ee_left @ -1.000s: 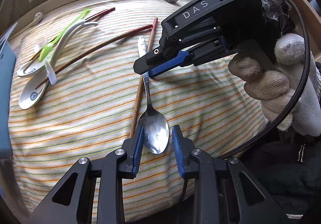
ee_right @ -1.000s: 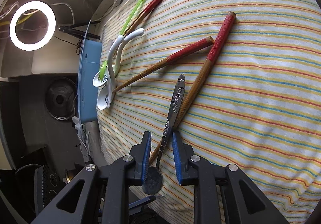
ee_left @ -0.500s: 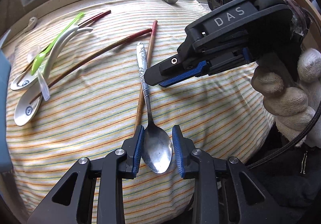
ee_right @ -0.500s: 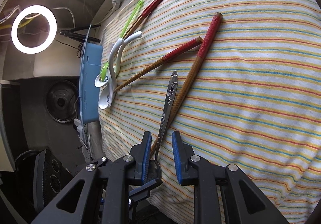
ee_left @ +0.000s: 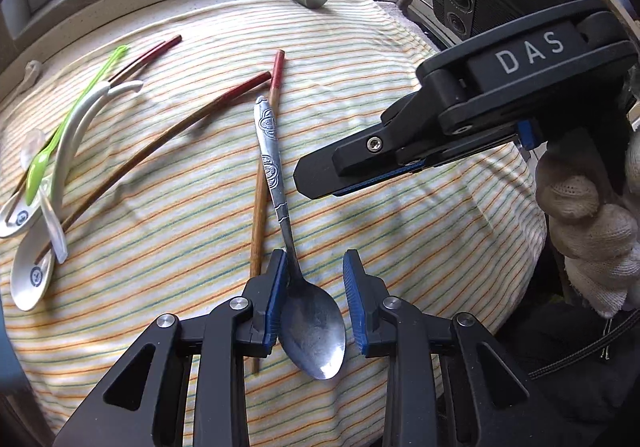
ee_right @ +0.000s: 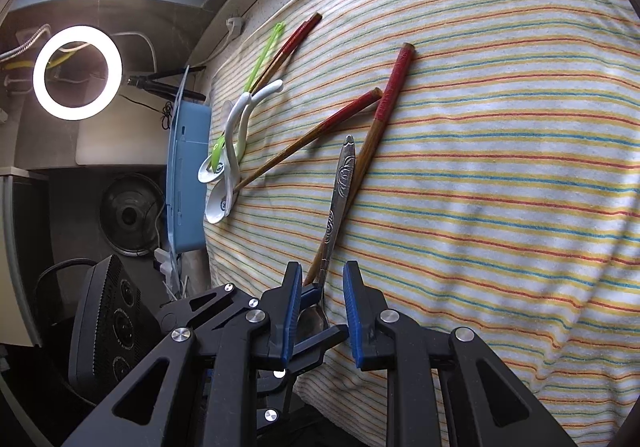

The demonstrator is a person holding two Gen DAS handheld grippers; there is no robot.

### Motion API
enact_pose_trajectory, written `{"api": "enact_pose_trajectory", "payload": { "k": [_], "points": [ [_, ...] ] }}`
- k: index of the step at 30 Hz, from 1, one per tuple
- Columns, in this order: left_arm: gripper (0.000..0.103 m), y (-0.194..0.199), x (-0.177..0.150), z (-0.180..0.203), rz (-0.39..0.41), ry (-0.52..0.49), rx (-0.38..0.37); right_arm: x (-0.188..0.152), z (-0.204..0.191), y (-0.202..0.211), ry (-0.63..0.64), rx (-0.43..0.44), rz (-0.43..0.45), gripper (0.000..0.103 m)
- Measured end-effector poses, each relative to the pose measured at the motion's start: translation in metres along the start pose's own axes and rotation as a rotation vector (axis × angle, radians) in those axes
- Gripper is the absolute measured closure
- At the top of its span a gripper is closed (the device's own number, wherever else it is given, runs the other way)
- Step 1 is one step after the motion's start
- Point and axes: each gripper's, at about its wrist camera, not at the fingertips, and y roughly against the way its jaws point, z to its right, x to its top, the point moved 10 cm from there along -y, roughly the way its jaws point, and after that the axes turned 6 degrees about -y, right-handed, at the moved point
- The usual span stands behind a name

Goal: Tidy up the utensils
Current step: 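Lift the steel spoon with the left tool while the right tool holds the knife, then carry the steel spoon and steel knife over the blue basket with both tools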

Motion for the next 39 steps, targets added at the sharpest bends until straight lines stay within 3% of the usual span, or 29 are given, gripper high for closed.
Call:
{"api": "enact_pose_trajectory", "payload": {
  "k": [7, 16, 19, 21, 39],
  "points": [
    [0.076, -0.013, 0.017, 0.02, 0.02, -0.044, -0.025, 0.003, 0.019, 0.002, -0.04, -0.021, 0.007, 0.083],
    [0.076, 0.018, -0.026, 0.022, 0.009, 0.016, 0.0, -0.002, 0.02, -0.006, -0.055, -0.004, -0.012, 0.083],
    [0.067, 0.02, -0.039, 0.025, 0.0, 0.039, 0.008, -0.005, 0.016, -0.013, -0.041, -0.002, -0.026, 0.083],
    [0.066, 0.018, -0.042, 0.03, -0.004, 0.04, 0.011, -0.004, 0.016, -0.015, -0.041, 0.001, -0.028, 0.083],
    [0.073, -0.003, -0.021, 0.042, 0.036, 0.036, 0.116, -0.002, 0.017, -0.015, -0.051, -0.006, 0.002, 0.085]
  ]
}}
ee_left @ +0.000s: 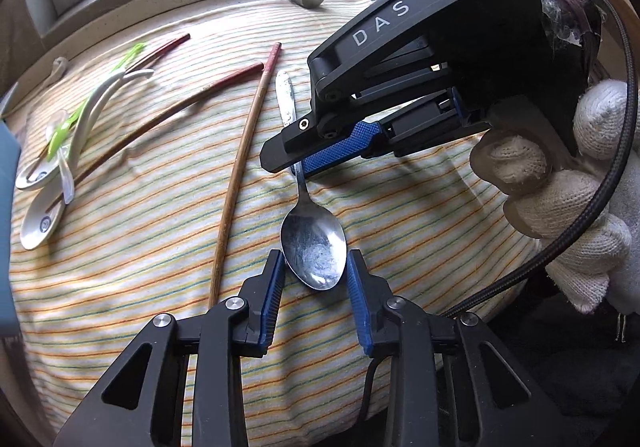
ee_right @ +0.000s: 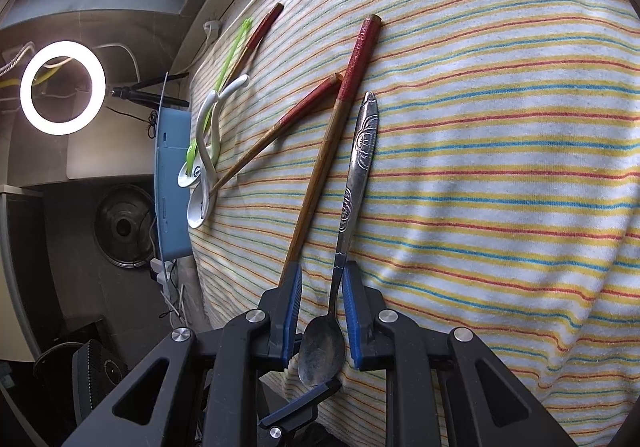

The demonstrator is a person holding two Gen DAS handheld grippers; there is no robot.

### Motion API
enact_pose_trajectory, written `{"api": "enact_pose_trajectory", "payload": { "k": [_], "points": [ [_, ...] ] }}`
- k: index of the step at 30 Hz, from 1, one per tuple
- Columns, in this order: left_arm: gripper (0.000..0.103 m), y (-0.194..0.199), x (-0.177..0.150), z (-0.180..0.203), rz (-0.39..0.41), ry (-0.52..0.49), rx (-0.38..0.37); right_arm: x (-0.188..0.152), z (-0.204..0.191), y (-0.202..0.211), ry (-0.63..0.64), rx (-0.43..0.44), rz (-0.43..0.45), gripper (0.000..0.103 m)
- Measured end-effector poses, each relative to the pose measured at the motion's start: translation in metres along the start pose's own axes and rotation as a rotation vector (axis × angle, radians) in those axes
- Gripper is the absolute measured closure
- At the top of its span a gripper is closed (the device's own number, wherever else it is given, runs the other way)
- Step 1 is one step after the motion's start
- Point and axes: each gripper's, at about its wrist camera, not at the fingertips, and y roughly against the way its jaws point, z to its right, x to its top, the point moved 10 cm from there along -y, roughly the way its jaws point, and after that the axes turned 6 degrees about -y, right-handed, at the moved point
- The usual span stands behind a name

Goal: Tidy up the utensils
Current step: 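Carry the steel spoon and steel knife over the blue basket with both tools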

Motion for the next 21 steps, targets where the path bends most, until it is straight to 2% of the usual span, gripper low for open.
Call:
{"api": "enact_pose_trajectory", "payload": {
  "k": [6, 14, 21],
  "points": [
    [0.073, 0.008, -0.004, 0.006, 0.007, 0.03, -0.02, -0.001, 0.003, 0.001, -0.002, -0.007, 0.003, 0.098],
    [0.074, 0.007, 0.007, 0.012, 0.008, -0.013, -0.067, 0.0, 0.01, 0.014, -0.049, 0.015, 0.039, 0.099],
    [0.073, 0.026, 0.03, 0.0, 0.068, -0.048, -0.088, 0.005, -0.009, 0.04, -0.042, 0.041, 0.116, 0.099]
  ]
}}
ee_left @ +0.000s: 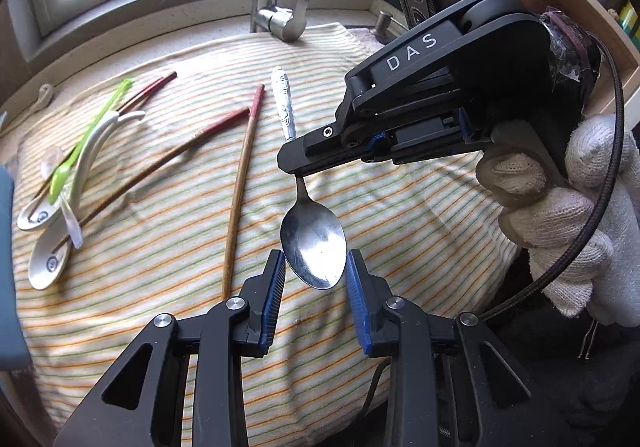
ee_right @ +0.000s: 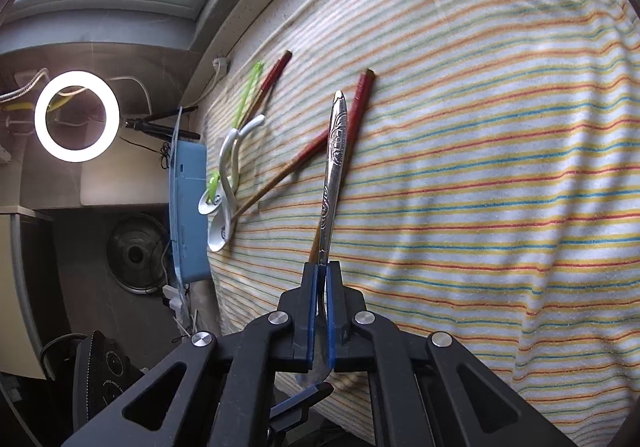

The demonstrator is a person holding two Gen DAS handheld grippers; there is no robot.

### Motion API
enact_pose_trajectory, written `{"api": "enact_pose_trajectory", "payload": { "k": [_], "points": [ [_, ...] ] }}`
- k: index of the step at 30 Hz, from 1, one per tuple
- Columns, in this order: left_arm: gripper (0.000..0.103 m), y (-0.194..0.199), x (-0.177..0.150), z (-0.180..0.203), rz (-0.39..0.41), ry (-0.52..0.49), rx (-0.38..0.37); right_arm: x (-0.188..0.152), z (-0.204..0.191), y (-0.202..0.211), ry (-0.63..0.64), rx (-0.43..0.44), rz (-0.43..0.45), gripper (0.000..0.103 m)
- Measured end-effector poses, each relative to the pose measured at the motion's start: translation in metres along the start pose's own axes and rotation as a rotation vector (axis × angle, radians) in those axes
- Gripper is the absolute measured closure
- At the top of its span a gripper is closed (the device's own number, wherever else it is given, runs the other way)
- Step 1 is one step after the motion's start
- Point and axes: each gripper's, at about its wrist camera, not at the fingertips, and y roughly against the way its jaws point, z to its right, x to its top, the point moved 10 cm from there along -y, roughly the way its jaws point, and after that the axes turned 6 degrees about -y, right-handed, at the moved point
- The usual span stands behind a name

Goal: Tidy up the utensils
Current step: 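Carry the steel spoon and steel knife over the blue basket with both tools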

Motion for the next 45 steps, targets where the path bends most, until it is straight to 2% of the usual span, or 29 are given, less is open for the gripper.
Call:
{"api": "enact_pose_trajectory", "payload": {
  "k": [6, 16, 33, 41, 45],
  "points": [
    [0.074, 0.022, 0.01, -0.022, 0.053, -0.003, 0.009, 0.005, -0.037, 0.004, 0.024, 0.029, 0.042, 0.099],
    [0.074, 0.069, -0.001, -0.076, 0.126, 0.058, 0.071, -0.001, -0.116, -0.024, 0.114, 0.07, 0.035, 0.1],
    [0.074, 0.148, -0.063, -0.21, 0.224, 0.274, 0.226, -0.027, -0.262, -0.136, 0.308, 0.094, -0.063, 0.099],
    [0.074, 0.155, -0.092, -0.263, 0.208, 0.335, 0.258, -0.035, -0.303, -0.195, 0.349, 0.068, -0.104, 0.099],
    [0.074, 0.148, -0.104, -0.284, 0.19, 0.37, 0.243, -0.034, -0.308, -0.22, 0.345, 0.051, -0.118, 0.099]
  ]
}}
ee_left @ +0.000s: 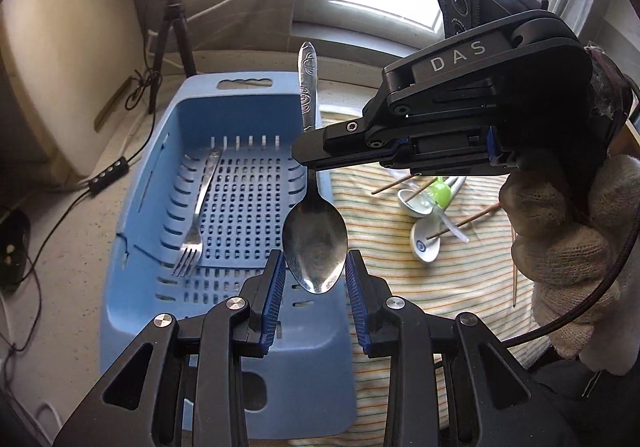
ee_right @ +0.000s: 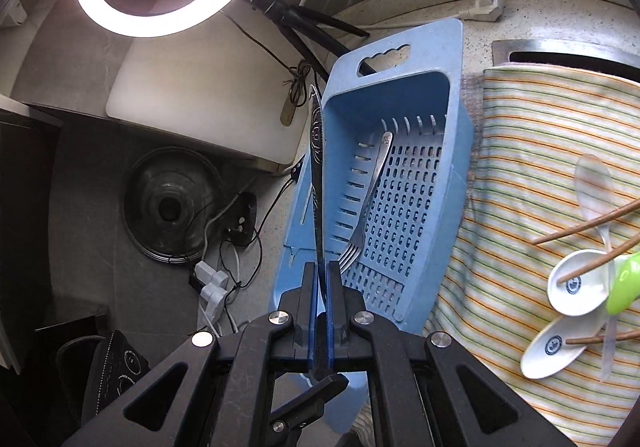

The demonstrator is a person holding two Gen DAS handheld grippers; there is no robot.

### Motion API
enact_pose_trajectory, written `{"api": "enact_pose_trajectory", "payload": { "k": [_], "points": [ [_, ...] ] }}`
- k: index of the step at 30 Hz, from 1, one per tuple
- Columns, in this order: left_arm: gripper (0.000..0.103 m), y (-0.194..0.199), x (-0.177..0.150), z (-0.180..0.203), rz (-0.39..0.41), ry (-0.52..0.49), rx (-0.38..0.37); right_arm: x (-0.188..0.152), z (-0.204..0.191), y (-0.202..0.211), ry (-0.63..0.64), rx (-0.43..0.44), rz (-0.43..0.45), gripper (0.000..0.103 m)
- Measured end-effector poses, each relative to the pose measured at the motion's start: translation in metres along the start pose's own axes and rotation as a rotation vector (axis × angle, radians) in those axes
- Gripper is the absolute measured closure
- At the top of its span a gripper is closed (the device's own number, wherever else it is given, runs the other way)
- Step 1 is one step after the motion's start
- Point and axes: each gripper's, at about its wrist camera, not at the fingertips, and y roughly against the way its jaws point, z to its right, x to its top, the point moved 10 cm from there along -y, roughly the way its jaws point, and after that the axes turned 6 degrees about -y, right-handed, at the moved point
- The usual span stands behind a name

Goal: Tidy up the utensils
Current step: 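Carry the steel spoon and steel knife over the blue basket with both tools, then open both tools to drop the spoon and knife into the basket, then move both open tools back over the red-tipped chopsticks on the towel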

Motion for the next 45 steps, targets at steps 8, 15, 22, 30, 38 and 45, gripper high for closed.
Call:
{"api": "enact_pose_trajectory", "payload": {
  "k": [8, 15, 22, 30, 38, 45],
  "points": [
    [0.074, -0.019, -0.008, -0.028, -0.049, 0.018, 0.031, 0.008, 0.008, -0.037, -0.015, -0.051, -0.043, 0.099],
    [0.074, -0.028, -0.015, -0.04, -0.092, 0.026, 0.08, 0.012, 0.007, -0.043, 0.019, -0.103, -0.042, 0.079],
    [0.074, -0.018, -0.016, -0.042, -0.07, 0.037, 0.101, 0.012, 0.005, -0.018, 0.067, -0.108, 0.012, 0.068],
    [0.074, -0.002, -0.007, -0.024, -0.027, 0.001, 0.104, 0.008, 0.023, 0.03, 0.052, -0.089, 0.089, 0.068],
    [0.074, 0.004, 0.009, 0.018, 0.007, -0.085, 0.059, 0.005, 0.06, 0.105, 0.094, -0.177, 0.239, 0.068],
    [0.074, -0.01, 0.018, 0.069, -0.002, -0.172, -0.025, -0.006, 0.111, 0.169, 0.041, -0.251, 0.349, 0.049]
  ]
}}
